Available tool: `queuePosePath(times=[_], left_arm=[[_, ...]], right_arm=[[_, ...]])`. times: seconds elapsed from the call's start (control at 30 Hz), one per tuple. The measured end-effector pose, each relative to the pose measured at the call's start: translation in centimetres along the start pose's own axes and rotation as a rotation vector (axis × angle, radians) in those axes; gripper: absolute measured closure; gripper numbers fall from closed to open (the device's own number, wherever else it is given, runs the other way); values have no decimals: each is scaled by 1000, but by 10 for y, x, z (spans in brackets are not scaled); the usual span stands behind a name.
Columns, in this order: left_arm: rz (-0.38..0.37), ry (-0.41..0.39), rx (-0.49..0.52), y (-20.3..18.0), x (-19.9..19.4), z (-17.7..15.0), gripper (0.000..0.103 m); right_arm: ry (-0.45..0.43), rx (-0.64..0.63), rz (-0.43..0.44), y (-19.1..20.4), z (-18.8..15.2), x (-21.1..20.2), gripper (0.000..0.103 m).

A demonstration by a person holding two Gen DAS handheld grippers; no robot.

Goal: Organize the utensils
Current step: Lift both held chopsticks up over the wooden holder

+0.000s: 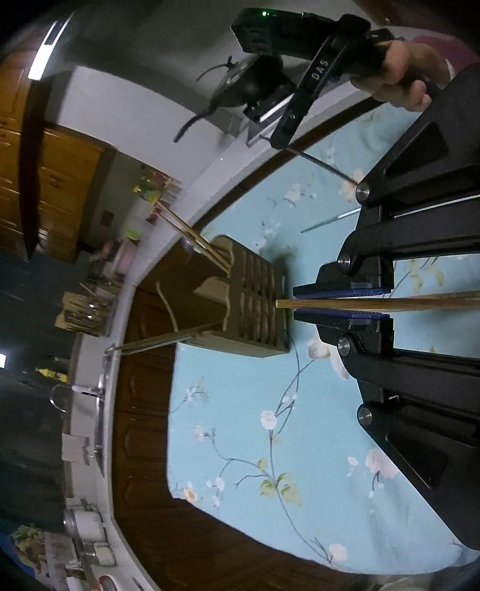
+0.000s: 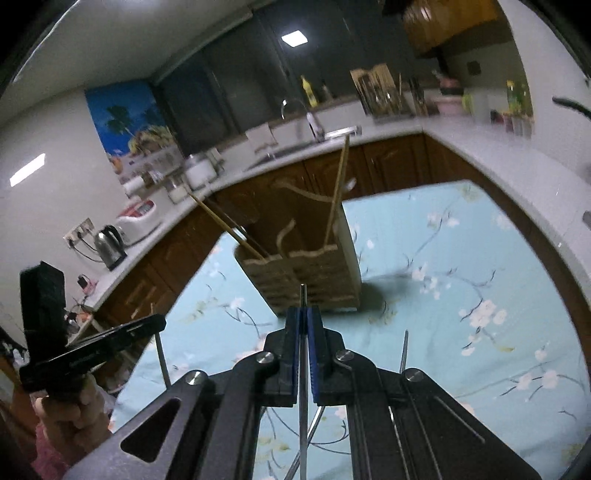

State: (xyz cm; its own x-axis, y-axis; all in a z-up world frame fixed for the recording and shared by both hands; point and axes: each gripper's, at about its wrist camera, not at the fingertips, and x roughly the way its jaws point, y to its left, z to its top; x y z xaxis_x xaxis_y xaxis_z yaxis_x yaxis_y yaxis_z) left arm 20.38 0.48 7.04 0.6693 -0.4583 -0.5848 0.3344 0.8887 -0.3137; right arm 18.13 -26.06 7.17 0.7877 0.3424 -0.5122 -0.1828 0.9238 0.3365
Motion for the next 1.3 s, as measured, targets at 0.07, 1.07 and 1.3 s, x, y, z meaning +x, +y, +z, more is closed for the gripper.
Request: queuePosePath(times=[0.07, 1.07, 1.3], left_arm=[[-7, -18, 2, -5, -9, 2, 99], [38, -310, -22, -10, -45, 83, 99], [66, -442, -47, -10, -37, 126, 99]], right_arm=[[-21, -13, -5, 2, 2, -13, 99], [-241, -6, -1, 1, 76, -30, 99], [-326, 14, -11, -4, 111, -19, 99]])
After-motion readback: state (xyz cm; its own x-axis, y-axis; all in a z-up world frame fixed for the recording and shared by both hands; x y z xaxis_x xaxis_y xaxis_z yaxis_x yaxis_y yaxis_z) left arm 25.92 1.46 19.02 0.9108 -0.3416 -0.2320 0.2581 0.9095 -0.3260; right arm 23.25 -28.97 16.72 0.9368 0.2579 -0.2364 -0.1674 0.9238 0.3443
